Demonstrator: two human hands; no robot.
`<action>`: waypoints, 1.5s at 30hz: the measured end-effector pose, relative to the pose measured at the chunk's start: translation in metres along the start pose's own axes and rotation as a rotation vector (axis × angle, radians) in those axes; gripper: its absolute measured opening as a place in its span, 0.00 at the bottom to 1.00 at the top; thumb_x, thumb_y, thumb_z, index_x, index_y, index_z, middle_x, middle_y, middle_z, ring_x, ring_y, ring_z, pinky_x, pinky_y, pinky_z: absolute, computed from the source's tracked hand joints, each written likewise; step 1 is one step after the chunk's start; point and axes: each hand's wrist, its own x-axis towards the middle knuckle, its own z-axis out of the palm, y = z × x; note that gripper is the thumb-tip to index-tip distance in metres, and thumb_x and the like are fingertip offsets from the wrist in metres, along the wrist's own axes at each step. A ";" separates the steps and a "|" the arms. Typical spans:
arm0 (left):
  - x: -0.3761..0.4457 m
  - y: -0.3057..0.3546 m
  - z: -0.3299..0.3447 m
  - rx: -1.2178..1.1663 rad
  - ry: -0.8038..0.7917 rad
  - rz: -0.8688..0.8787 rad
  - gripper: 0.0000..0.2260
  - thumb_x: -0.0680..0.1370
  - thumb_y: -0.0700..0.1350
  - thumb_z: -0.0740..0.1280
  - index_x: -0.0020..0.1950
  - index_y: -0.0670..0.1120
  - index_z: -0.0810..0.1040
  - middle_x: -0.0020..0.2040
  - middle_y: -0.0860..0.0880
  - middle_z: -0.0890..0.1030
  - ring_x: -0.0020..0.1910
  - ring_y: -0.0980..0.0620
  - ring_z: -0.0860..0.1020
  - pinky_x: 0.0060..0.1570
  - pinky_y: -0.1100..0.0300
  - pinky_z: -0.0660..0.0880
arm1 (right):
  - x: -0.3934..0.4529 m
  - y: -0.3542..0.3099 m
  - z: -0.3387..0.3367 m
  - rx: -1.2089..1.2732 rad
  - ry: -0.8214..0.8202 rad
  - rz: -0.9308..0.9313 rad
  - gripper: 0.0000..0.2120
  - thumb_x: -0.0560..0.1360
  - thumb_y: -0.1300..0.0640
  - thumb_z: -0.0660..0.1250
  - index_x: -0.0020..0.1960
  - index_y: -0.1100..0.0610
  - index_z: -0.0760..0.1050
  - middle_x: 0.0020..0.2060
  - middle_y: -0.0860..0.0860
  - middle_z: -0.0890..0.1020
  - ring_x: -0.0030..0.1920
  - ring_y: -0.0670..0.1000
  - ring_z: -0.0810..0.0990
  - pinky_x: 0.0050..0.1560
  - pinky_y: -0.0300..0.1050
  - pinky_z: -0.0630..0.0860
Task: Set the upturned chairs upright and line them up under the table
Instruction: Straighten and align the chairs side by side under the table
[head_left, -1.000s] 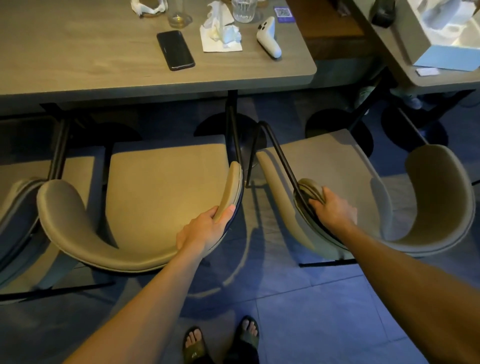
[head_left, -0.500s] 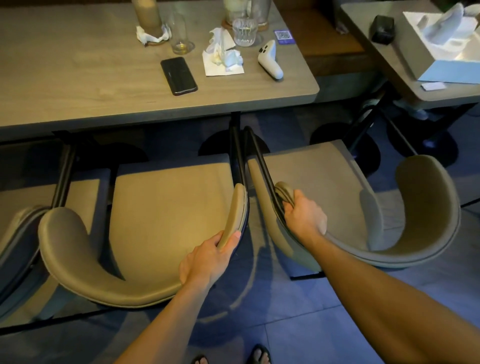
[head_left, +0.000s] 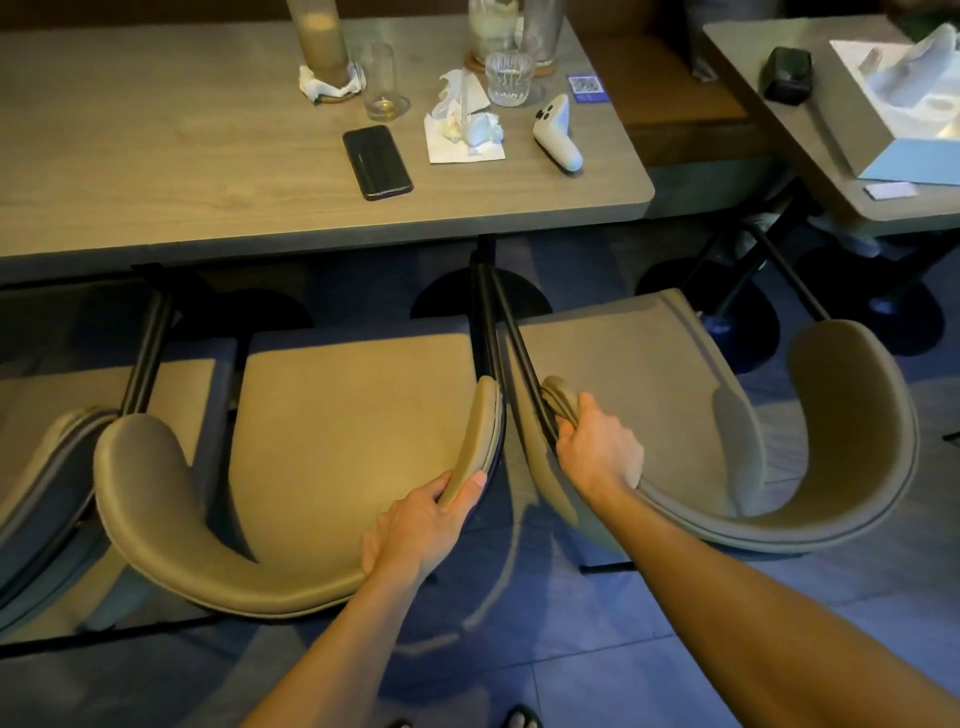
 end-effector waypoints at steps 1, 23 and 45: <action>0.000 0.000 0.000 -0.002 0.003 0.003 0.33 0.70 0.78 0.46 0.70 0.68 0.67 0.61 0.57 0.80 0.60 0.47 0.76 0.56 0.55 0.71 | 0.002 -0.003 0.000 0.000 0.006 0.005 0.07 0.80 0.52 0.56 0.53 0.55 0.68 0.44 0.57 0.83 0.43 0.60 0.82 0.41 0.48 0.75; -0.010 -0.008 0.003 0.253 -0.033 0.085 0.34 0.70 0.77 0.45 0.65 0.64 0.75 0.48 0.54 0.81 0.50 0.48 0.78 0.44 0.58 0.70 | 0.013 0.007 -0.012 0.253 -0.218 0.016 0.29 0.76 0.36 0.61 0.68 0.56 0.67 0.53 0.54 0.79 0.51 0.56 0.80 0.53 0.51 0.78; -0.006 -0.012 0.003 0.218 -0.018 0.107 0.33 0.71 0.77 0.46 0.64 0.63 0.76 0.53 0.53 0.82 0.55 0.46 0.78 0.48 0.56 0.71 | -0.028 -0.003 0.003 0.025 -0.247 0.011 0.17 0.81 0.40 0.53 0.55 0.54 0.67 0.47 0.57 0.81 0.47 0.60 0.80 0.45 0.50 0.75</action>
